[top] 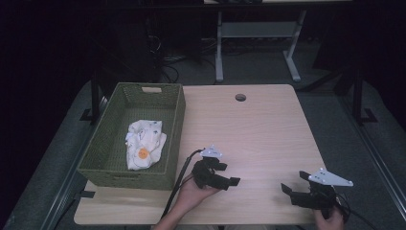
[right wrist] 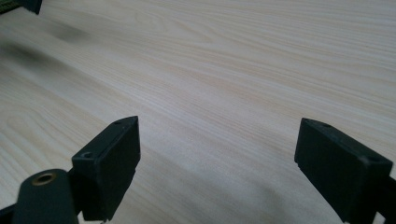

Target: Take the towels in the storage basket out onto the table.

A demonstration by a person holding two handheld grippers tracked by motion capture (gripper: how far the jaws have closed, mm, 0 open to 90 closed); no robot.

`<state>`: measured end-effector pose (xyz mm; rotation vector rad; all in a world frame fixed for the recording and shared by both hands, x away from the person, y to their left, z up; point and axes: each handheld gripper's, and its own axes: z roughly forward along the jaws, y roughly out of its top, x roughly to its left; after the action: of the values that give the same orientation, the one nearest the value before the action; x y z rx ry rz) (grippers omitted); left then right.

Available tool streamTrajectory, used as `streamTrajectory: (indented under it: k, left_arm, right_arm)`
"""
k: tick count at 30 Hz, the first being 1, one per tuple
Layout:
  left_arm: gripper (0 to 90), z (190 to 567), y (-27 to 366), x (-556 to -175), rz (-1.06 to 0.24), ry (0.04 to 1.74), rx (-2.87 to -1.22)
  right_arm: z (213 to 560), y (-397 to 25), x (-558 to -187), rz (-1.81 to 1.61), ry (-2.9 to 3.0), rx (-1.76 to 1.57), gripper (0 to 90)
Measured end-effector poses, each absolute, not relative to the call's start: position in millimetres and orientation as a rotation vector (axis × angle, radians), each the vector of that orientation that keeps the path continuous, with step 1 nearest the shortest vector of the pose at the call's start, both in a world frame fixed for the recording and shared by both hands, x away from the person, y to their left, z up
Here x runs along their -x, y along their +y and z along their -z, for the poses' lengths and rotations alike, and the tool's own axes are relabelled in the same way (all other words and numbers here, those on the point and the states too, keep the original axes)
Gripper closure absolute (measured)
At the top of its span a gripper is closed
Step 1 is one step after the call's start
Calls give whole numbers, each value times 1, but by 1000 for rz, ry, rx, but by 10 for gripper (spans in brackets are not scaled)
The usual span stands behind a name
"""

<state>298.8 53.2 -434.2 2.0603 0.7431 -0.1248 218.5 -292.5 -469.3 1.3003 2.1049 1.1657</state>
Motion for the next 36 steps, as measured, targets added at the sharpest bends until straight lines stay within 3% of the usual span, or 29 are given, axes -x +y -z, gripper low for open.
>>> streamTrajectory:
  k: [8, 19, 36]
  left_arm:
    - [252, 407, 54, -315, 155, 730, -2078]
    - [243, 363, 69, -319, 71, 680, -2097]
    - [251, 329, 108, -330, 26, 685, -2101]
  right_arm:
    - [469, -292, -217, -1181, 2124, -1274, 139]
    - [468, -287, -217, -1177, 2143, -1256, 139]
    - [466, -285, -216, -1195, 2143, -1246, 139]
